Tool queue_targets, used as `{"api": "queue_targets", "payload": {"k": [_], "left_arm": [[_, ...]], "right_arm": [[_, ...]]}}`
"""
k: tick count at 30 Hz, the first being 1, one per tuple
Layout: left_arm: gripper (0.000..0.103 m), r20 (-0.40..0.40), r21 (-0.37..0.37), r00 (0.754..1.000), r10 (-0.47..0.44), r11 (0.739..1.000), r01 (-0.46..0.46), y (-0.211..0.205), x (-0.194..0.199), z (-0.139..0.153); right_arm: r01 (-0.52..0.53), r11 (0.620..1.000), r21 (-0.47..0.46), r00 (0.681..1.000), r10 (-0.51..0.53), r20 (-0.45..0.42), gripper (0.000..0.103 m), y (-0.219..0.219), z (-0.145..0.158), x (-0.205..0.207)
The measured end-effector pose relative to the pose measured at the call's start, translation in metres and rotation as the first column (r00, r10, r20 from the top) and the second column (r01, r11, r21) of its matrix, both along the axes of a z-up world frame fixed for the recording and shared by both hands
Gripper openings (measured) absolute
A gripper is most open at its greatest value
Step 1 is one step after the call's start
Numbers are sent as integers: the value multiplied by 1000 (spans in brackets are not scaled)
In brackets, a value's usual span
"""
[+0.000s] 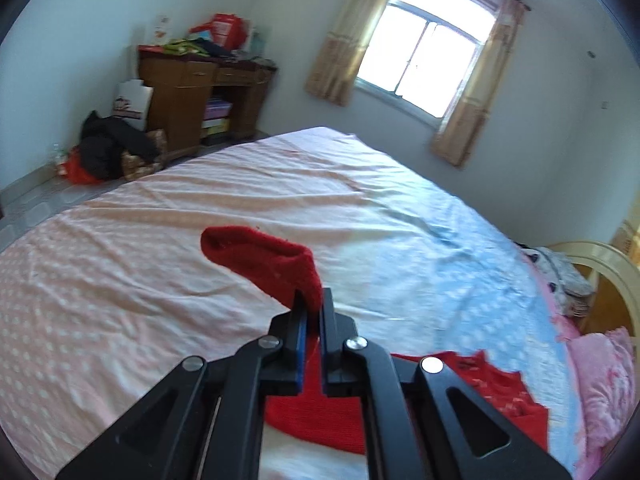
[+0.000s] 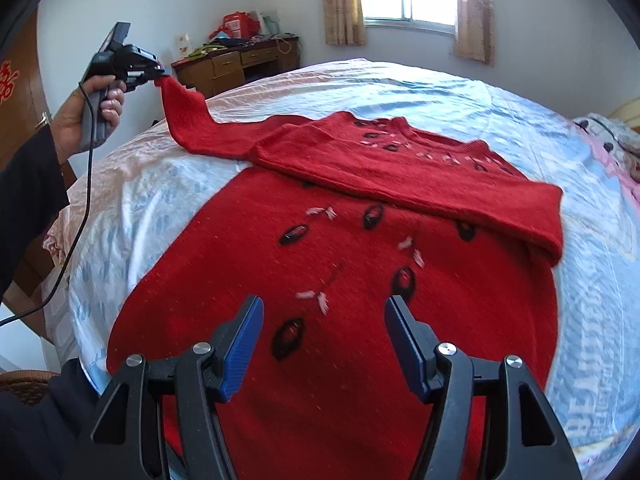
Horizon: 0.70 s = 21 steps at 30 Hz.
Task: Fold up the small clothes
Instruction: 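Lift the cuff with the left tool, fold the sleeve over the body, open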
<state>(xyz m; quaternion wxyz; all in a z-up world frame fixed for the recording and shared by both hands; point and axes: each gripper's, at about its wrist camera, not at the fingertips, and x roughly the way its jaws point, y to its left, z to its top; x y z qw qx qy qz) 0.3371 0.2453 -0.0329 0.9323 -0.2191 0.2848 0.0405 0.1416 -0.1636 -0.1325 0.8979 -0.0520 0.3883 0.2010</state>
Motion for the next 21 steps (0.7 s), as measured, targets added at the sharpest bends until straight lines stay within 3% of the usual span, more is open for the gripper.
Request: {"api": "queue_targets", "payload": {"k": [12, 21], "left_arm": [[5, 100, -66, 980, -169, 982, 176, -75, -5, 54], [5, 144, -98, 953, -266, 955, 281, -144, -6, 81]], "right_arm": [[66, 997, 41, 998, -65, -22, 64, -41, 6, -27], [116, 980, 159, 992, -108, -58, 65, -64, -1, -49]]}}
